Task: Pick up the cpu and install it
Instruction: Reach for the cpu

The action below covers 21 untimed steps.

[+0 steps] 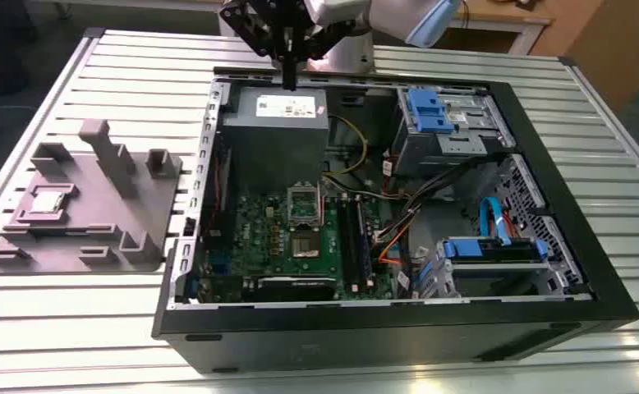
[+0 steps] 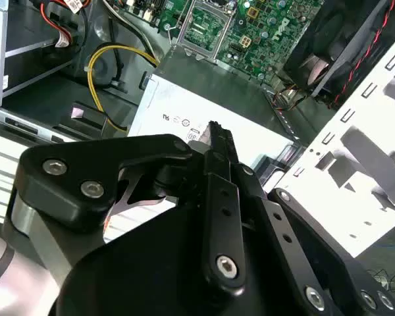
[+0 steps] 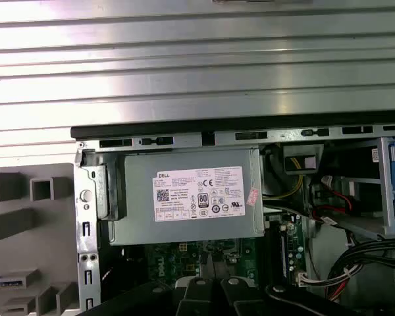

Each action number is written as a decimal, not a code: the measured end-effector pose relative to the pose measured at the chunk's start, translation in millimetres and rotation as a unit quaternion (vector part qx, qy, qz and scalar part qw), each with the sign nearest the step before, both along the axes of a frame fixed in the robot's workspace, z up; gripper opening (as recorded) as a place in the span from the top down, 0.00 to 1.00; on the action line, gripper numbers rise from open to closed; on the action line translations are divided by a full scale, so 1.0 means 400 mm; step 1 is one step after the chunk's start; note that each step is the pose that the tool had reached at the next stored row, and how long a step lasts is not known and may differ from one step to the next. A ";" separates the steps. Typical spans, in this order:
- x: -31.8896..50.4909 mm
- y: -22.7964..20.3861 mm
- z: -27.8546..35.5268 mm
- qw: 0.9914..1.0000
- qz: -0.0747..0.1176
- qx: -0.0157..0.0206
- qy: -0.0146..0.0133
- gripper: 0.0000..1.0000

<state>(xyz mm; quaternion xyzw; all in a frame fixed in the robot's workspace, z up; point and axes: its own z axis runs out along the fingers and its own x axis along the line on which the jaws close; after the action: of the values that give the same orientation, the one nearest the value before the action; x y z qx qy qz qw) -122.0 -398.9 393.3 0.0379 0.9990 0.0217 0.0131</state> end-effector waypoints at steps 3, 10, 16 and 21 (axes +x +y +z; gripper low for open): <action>0.000 0.000 0.000 1.000 0.000 0.000 0.000 0.90; 0.000 0.000 0.000 1.000 0.000 0.000 0.000 0.90; -0.010 0.000 0.000 1.000 0.000 0.000 0.000 0.90; -0.035 0.000 0.000 1.000 0.000 0.000 -0.001 0.90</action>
<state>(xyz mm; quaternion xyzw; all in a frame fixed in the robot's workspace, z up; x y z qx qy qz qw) -136.0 -398.9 393.3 0.0379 0.9989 0.0217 0.0139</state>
